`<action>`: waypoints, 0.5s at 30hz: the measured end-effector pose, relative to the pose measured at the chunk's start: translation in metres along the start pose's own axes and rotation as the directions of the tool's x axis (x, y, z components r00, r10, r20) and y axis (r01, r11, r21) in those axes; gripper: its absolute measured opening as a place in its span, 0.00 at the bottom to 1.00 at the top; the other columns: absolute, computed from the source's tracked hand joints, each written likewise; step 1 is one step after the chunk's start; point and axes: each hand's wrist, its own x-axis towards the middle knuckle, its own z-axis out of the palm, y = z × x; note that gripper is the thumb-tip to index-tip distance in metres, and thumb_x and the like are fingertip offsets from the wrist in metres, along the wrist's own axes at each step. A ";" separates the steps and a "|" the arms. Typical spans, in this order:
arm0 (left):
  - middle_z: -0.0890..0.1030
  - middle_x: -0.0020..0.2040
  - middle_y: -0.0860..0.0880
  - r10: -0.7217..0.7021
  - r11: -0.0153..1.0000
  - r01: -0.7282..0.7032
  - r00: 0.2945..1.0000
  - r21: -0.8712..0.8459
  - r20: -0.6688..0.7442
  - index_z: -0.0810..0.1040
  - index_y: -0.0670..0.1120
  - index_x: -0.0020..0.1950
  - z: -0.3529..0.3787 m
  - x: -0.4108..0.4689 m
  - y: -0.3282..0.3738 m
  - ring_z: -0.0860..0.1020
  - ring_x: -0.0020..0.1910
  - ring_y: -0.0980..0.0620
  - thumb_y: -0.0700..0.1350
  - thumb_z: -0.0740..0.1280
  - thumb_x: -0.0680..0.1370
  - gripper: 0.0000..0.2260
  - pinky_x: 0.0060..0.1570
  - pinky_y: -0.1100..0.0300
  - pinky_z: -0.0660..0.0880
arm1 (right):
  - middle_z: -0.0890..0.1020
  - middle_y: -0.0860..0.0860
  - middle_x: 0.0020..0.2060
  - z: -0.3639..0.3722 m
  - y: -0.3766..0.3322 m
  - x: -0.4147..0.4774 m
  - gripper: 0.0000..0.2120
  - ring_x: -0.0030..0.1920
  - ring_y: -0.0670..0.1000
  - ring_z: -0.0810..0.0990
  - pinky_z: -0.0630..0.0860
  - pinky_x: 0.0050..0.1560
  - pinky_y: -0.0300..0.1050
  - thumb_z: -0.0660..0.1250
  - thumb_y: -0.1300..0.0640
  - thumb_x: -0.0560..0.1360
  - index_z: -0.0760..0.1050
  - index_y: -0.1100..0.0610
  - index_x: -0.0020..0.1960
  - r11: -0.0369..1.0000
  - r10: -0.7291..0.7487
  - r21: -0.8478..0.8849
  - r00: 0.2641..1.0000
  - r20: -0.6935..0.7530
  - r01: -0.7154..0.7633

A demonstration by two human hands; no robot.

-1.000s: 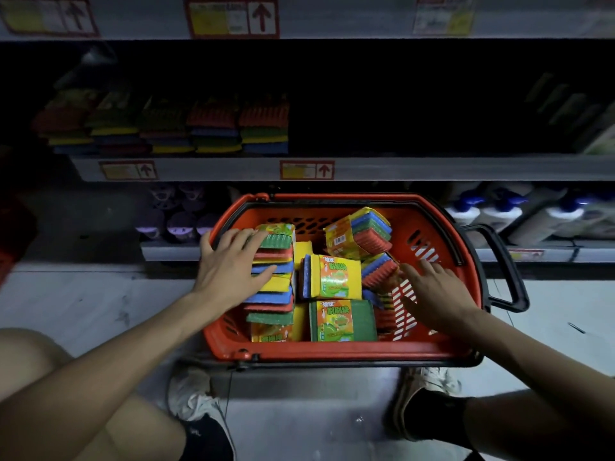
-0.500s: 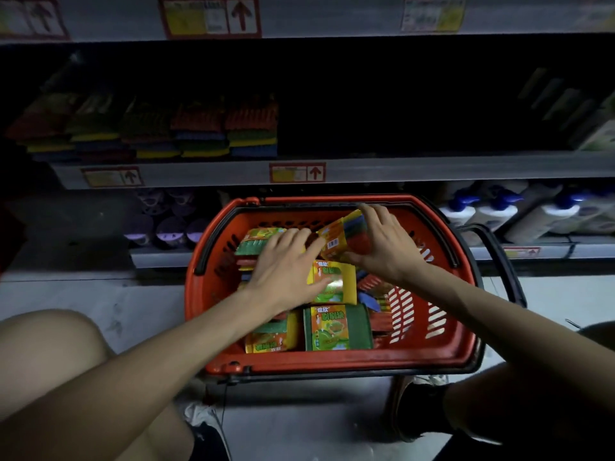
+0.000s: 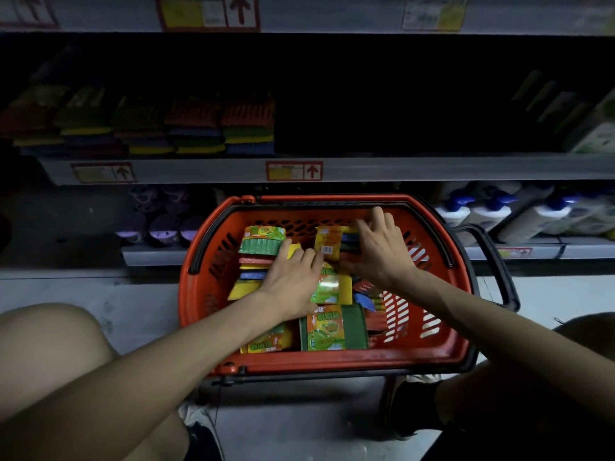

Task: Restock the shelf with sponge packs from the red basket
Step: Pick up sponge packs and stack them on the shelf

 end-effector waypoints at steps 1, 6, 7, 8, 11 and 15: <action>0.70 0.70 0.41 -0.003 1.000 0.003 1.000 -0.019 -0.007 0.58 0.38 0.81 -0.002 0.000 0.000 0.70 0.69 0.42 0.64 0.70 0.74 0.46 0.78 0.37 0.50 | 0.67 0.55 0.62 -0.002 0.000 0.000 0.37 0.58 0.57 0.68 0.74 0.57 0.57 0.74 0.33 0.67 0.70 0.56 0.64 1.000 -0.003 0.007 1.000 -0.002 0.003; 0.66 0.72 0.45 -0.031 0.972 0.005 0.994 -0.236 -0.107 0.62 0.44 0.79 -0.019 -0.004 -0.003 0.66 0.72 0.44 0.60 0.77 0.69 0.45 0.79 0.44 0.53 | 0.68 0.57 0.66 -0.026 0.003 -0.008 0.40 0.64 0.59 0.71 0.77 0.61 0.57 0.77 0.38 0.67 0.65 0.53 0.71 0.981 0.016 0.196 0.999 -0.034 -0.009; 0.64 0.72 0.47 -0.053 0.946 0.009 0.991 -0.324 -0.126 0.62 0.46 0.79 -0.025 -0.006 -0.006 0.65 0.73 0.45 0.59 0.78 0.68 0.45 0.78 0.46 0.57 | 0.68 0.57 0.67 -0.033 0.003 -0.011 0.40 0.64 0.59 0.71 0.78 0.62 0.57 0.78 0.41 0.67 0.64 0.51 0.71 0.962 0.027 0.274 0.998 -0.064 -0.008; 0.61 0.72 0.49 -0.083 0.901 0.016 0.987 -0.433 -0.137 0.61 0.48 0.79 -0.030 -0.009 -0.010 0.64 0.72 0.46 0.57 0.79 0.67 0.45 0.76 0.47 0.62 | 0.67 0.57 0.68 -0.039 0.003 -0.014 0.40 0.65 0.59 0.72 0.79 0.62 0.56 0.79 0.44 0.67 0.64 0.50 0.72 0.937 0.038 0.348 0.994 -0.101 -0.001; 0.57 0.68 0.56 -0.187 0.655 0.011 0.971 -0.756 -0.148 0.66 0.54 0.76 -0.043 -0.020 -0.028 0.66 0.68 0.51 0.49 0.83 0.66 0.43 0.65 0.59 0.73 | 0.64 0.55 0.71 -0.059 0.004 -0.025 0.38 0.67 0.56 0.72 0.80 0.63 0.48 0.82 0.50 0.67 0.66 0.48 0.70 0.868 0.076 0.495 0.978 -0.197 0.032; 0.60 0.68 0.54 -0.272 0.416 -0.014 0.952 -0.909 -0.139 0.70 0.61 0.71 -0.046 -0.027 -0.051 0.66 0.67 0.54 0.45 0.84 0.65 0.40 0.58 0.74 0.65 | 0.68 0.49 0.65 -0.075 0.004 -0.032 0.38 0.64 0.53 0.74 0.81 0.59 0.52 0.82 0.53 0.66 0.62 0.44 0.67 0.780 0.054 0.616 0.969 -0.241 0.110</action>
